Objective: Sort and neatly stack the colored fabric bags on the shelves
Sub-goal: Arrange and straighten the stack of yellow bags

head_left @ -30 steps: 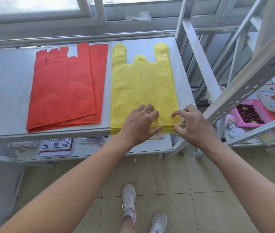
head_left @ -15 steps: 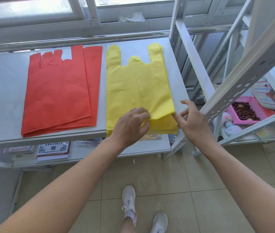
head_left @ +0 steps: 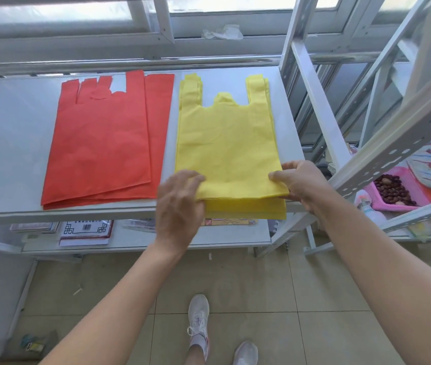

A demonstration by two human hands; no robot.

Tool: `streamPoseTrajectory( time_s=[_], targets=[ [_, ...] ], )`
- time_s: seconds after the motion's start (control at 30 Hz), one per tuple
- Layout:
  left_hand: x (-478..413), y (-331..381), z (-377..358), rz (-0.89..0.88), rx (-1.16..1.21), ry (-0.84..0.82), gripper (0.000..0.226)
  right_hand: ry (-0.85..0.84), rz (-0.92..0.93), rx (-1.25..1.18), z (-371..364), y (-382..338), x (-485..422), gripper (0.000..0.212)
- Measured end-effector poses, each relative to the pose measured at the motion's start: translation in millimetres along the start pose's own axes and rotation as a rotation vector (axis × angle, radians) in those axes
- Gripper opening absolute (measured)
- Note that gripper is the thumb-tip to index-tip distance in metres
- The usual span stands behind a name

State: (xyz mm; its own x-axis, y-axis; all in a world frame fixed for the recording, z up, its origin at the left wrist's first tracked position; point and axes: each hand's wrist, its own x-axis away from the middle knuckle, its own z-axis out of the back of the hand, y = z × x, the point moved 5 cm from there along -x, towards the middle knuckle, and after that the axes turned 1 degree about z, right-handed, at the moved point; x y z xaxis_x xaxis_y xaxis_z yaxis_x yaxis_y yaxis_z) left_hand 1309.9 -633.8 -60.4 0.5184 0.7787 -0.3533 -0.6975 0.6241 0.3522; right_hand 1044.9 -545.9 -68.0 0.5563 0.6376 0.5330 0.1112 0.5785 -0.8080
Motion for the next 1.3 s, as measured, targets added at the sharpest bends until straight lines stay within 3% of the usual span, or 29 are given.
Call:
streamPoseTrajectory(
  time_s=[0.13,0.3,0.37,0.47,0.57,0.7,0.77,1.03,1.2,1.3],
  targets=[
    [11,-42,30,0.468,0.239,0.119,0.057,0.038,0.062,0.148,-1,11,0,0.034],
    [-15,-53,13,0.912,0.897,-0.143,0.028,0.050,0.081,0.195,-1,8,-3,0.032],
    [-35,-59,1,1.025,1.056,-0.265,0.040,0.037,0.070,0.210,-2,2,-9,0.034],
    [-67,-64,-9,0.952,0.906,-0.380,0.045,0.038,0.077,0.157,-7,-15,-20,0.017],
    [-89,-58,-13,0.817,0.745,-0.420,0.016,0.049,0.123,0.168,-16,-34,-29,0.007],
    [-102,-58,-4,0.706,0.652,-0.305,0.017,0.138,0.304,0.160,-15,-48,-17,0.014],
    [-90,-65,-9,0.684,0.633,-0.326,0.019,0.177,0.347,0.190,-12,-42,-9,0.016],
    [-81,-62,-19,0.629,0.532,-0.481,0.024,0.153,0.230,0.212,-9,-12,-10,0.022],
    [-82,-59,-21,0.618,0.500,-0.481,0.027,0.171,0.235,0.217,-7,-9,-8,0.017],
    [-78,-59,-22,0.609,0.517,-0.396,0.040,0.200,0.264,0.304,-6,-13,-7,0.023]
  ],
)
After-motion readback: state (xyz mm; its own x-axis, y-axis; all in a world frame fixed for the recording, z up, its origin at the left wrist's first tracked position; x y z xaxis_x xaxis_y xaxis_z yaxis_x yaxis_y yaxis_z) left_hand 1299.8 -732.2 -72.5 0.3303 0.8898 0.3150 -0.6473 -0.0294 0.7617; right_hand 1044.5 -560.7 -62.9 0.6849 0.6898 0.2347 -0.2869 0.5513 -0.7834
